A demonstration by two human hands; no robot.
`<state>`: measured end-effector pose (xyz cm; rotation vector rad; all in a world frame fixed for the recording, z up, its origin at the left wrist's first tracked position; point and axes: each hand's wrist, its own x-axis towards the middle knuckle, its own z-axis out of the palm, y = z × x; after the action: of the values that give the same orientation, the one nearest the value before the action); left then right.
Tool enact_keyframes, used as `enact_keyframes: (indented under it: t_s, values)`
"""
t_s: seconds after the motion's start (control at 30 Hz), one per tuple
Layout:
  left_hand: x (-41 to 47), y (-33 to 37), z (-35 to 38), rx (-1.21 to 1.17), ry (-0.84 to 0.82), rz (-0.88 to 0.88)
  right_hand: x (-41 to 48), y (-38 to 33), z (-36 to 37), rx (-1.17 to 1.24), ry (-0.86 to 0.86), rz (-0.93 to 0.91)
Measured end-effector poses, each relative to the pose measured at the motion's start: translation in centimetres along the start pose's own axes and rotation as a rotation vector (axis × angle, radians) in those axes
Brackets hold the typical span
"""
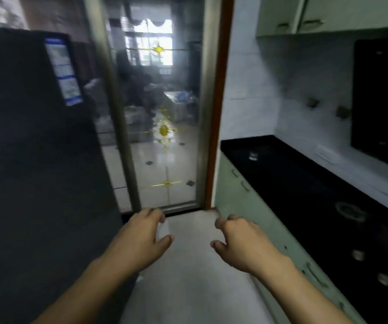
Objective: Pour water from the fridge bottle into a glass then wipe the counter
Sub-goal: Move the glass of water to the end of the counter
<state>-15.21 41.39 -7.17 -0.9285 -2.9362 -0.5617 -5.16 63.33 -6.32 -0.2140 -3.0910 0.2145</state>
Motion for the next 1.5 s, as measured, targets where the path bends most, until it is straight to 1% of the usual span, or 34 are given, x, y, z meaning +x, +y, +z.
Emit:
enact_keyframes:
  t_s: [0.07, 0.23, 0.43, 0.57, 0.7, 0.83, 0.97, 1.1, 1.2, 1.33, 1.5]
  values:
    - [2.5, 5.6, 4.1, 0.020, -0.063, 0.061, -2.7, 6.8, 0.1, -0.003, -0.020, 0.097]
    - [6.0, 16.0, 10.8, 0.053, -0.193, 0.181, -8.2, 18.1, 0.7, -0.005, -0.020, 0.271]
    - [9.7, 25.0, 16.6, 0.109, -0.311, 0.381, -13.4, 27.1, 1.9, 0.024, -0.011, 0.485]
    - [12.5, 31.1, 20.4, 0.142, -0.390, 0.549, -17.0, 32.1, 2.3, 0.037, -0.016, 0.668]
    - [14.9, 37.4, 24.0, 0.111, -0.467, 0.716, -20.8, 36.2, 2.1, 0.015, -0.025, 0.870]
    - [16.5, 44.1, 27.1, 0.056, -0.552, 0.910, -25.3, 39.0, 2.0, 0.028, -0.028, 1.102]
    - [16.0, 50.9, 30.1, 0.034, -0.626, 1.098, -30.3, 39.8, 2.4, 0.049, 0.006, 1.328]
    - [12.6, 57.1, 32.1, 0.066, -0.682, 1.277, -36.7, 38.8, 2.8, 0.079, 0.043, 1.562]
    - [8.5, 61.2, 33.3, 0.082, -0.705, 1.392, -42.2, 38.0, 3.4, 0.106, 0.080, 1.722]
    - [2.7, 65.7, 35.1, 0.100, -0.743, 1.485, -49.4, 37.8, 4.8, 0.138, 0.111, 1.850]
    - [-5.3, 71.3, 38.2, 0.118, -0.781, 1.507, -59.0, 39.6, 6.6, 0.187, 0.137, 1.903]
